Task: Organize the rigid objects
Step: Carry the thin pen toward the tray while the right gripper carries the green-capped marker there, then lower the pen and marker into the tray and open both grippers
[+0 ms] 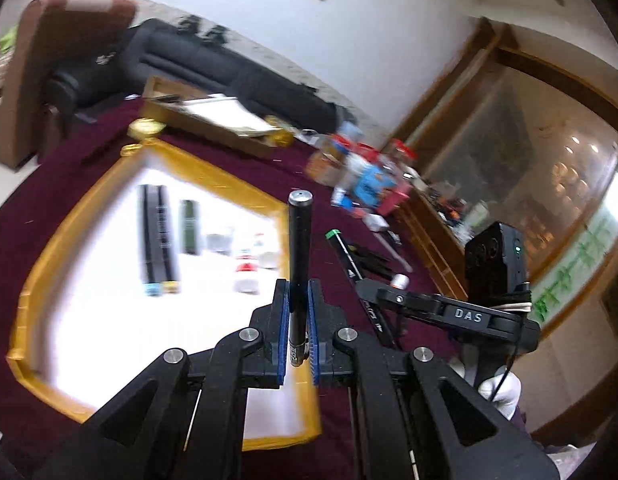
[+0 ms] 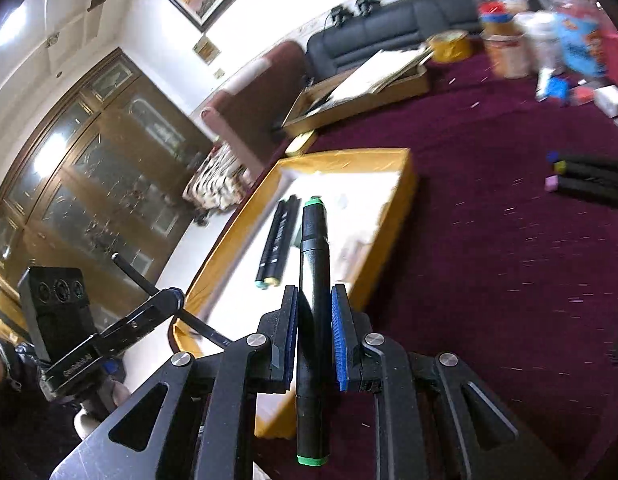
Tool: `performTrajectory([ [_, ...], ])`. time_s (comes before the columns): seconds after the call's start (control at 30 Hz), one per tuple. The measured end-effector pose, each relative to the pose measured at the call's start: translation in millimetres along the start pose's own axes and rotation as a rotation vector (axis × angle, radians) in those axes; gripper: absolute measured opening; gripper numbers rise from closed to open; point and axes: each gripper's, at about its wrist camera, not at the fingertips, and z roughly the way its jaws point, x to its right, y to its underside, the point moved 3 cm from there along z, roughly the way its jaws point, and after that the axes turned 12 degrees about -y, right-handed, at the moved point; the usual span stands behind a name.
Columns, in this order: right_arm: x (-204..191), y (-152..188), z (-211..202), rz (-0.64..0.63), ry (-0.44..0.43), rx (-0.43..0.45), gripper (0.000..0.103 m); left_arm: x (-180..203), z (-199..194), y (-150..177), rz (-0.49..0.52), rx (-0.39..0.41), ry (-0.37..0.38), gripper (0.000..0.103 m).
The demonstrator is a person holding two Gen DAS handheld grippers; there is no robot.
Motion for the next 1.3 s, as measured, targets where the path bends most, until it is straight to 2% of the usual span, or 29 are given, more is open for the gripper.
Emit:
performTrajectory([
  [0.27,-11.9,4.7,81.2,0.012,0.004,-0.123,0.015,-56.4,24.7,-15.3,-0.089,-0.058,-0.088,0.006],
  [0.53,-18.3,-5.8,134.4,0.006,0.054,-0.218,0.015,-84.5,67.4,-42.8,-0.082,-0.162,-0.153,0.007],
  [0.73,-13.8,-17.9,163.3,0.028,0.113,-0.234,0.015,-102.4,99.0,-57.5,-0.075,-0.217,-0.222,0.006],
  [0.87,-7.8,-24.6,175.1,0.048,0.148,-0.235,0.015,-102.6,109.2,-57.9,-0.05,-0.225,-0.265,0.006],
  [1.0,-3.3,-30.7,179.5,0.047,0.179,-0.225,0.015,-109.4,107.7,-56.4,-0.086,-0.205,-0.273,0.01],
  [1.1,-0.9,-34.3,179.2,0.054,0.195,-0.21,0.015,-111.4,104.9,-53.9,-0.095,-0.188,-0.308,0.011],
  [1.23,-2.5,-35.2,167.2,0.055,0.166,-0.182,0.015,-104.9,103.8,-51.3,-0.054,-0.187,-0.351,0.021],
  [1.3,-5.7,-36.7,157.6,0.049,0.143,-0.161,0.015,-98.2,104.6,-48.2,-0.01,-0.185,-0.382,0.029],
])
